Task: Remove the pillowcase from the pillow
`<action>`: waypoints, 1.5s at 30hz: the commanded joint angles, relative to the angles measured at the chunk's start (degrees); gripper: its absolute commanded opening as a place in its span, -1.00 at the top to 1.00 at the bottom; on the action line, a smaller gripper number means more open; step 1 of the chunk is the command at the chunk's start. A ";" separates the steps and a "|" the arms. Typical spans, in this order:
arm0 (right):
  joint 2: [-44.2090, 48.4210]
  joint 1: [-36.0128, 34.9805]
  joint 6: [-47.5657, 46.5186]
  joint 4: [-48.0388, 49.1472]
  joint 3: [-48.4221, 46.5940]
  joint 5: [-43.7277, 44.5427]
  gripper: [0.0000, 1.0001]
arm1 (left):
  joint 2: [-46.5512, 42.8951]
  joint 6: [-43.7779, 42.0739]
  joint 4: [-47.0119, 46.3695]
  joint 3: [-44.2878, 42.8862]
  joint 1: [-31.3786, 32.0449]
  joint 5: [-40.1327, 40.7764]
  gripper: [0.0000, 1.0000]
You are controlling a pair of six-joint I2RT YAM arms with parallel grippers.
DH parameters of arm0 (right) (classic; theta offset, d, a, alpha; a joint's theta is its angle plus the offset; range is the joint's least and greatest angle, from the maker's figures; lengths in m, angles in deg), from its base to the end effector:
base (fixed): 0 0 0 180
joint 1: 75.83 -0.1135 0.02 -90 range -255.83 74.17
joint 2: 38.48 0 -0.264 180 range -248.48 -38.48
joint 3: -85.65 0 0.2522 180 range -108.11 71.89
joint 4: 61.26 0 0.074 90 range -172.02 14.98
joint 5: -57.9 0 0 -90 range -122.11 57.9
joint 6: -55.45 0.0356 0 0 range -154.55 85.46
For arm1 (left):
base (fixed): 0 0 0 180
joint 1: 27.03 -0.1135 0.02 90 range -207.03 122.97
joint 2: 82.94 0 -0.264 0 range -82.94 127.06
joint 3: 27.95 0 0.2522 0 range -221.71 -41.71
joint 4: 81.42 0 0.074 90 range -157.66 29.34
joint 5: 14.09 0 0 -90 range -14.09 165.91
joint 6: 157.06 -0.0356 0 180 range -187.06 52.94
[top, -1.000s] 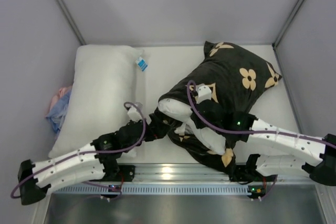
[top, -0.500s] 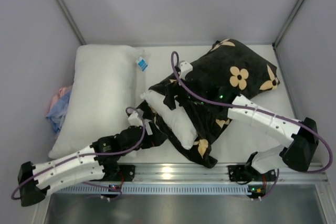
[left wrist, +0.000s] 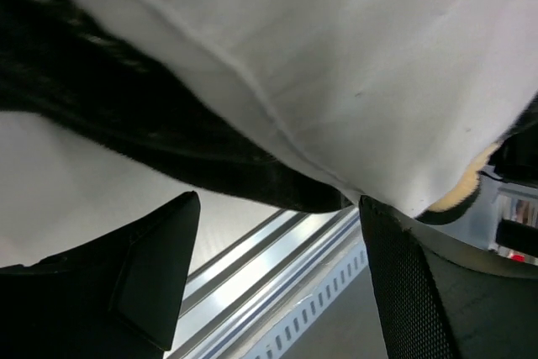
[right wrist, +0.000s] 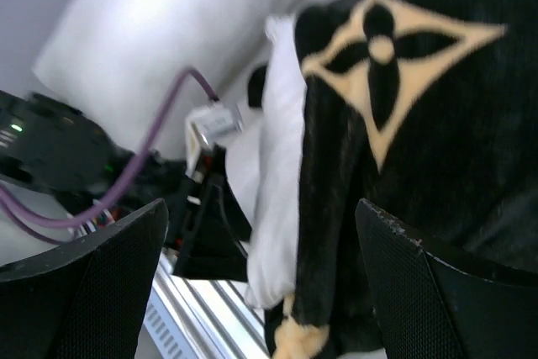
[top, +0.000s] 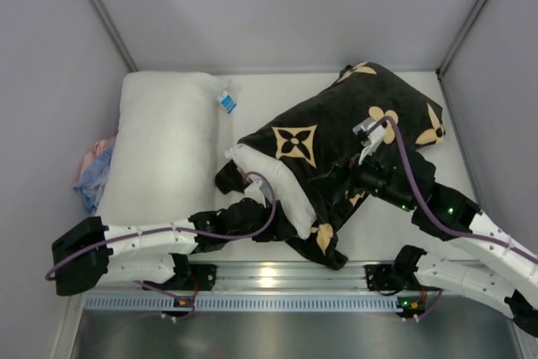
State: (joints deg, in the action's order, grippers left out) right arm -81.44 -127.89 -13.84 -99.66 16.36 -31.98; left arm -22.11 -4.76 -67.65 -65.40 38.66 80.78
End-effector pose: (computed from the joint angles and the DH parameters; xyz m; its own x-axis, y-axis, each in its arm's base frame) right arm 0.0984 0.1261 0.3824 -0.3987 0.0637 -0.9149 -0.6910 0.6349 0.3454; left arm 0.0892 -0.1902 0.1778 -0.8949 -0.1619 -0.4159 0.1890 0.7066 -0.6819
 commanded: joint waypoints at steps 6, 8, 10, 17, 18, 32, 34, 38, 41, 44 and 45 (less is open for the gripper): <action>3.93 0.64 2.23 -7.17 9.12 2.34 -0.76 | 8.41 -1.31 -19.78 -4.35 0.23 -7.12 -0.78; 4.72 0.64 2.32 -7.96 9.65 2.43 -0.76 | 9.99 -1.31 -23.20 -4.62 0.23 -8.20 -0.78; 5.16 0.64 2.41 -8.40 9.82 2.52 -0.76 | 10.44 -1.04 -24.35 -4.62 0.23 -8.56 -0.71; 7.80 0.64 2.14 -10.77 10.70 3.92 -0.76 | 8.25 -1.57 -20.51 -5.23 0.23 -5.84 -0.50; 7.98 0.64 2.49 -10.86 10.79 3.84 -0.76 | 8.33 -1.83 -18.92 -6.19 0.23 -5.48 -0.57; 5.87 0.64 10.75 -10.26 16.06 2.26 -0.69 | 11.85 -3.59 -17.95 -12.52 -0.74 -3.72 1.00; 5.08 0.55 11.19 -8.85 18.60 0.76 -0.56 | 9.84 -4.29 -15.22 -13.58 -0.74 -3.02 1.00; 3.59 0.55 12.51 -6.21 21.51 0.50 -0.31 | 6.14 -5.17 -12.94 -15.07 -0.74 -2.14 1.00; 3.15 0.55 13.04 -1.39 24.14 -0.90 -0.19 | 3.42 -5.61 -10.21 -16.39 -0.74 -1.17 1.00; 0.26 0.55 13.39 0.82 26.08 1.88 -0.08 | 0.87 -4.92 -11.08 -16.57 -0.74 -2.84 1.00; -0.80 0.55 13.39 1.43 26.17 4.08 0.04 | 0.16 -4.56 -11.69 -16.22 -0.74 -3.45 1.00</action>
State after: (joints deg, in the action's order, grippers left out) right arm -80.00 -127.89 -1.42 -104.15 41.98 -31.20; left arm -17.60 -8.89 -74.42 -78.25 37.83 78.57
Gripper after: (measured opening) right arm 0.503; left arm 0.046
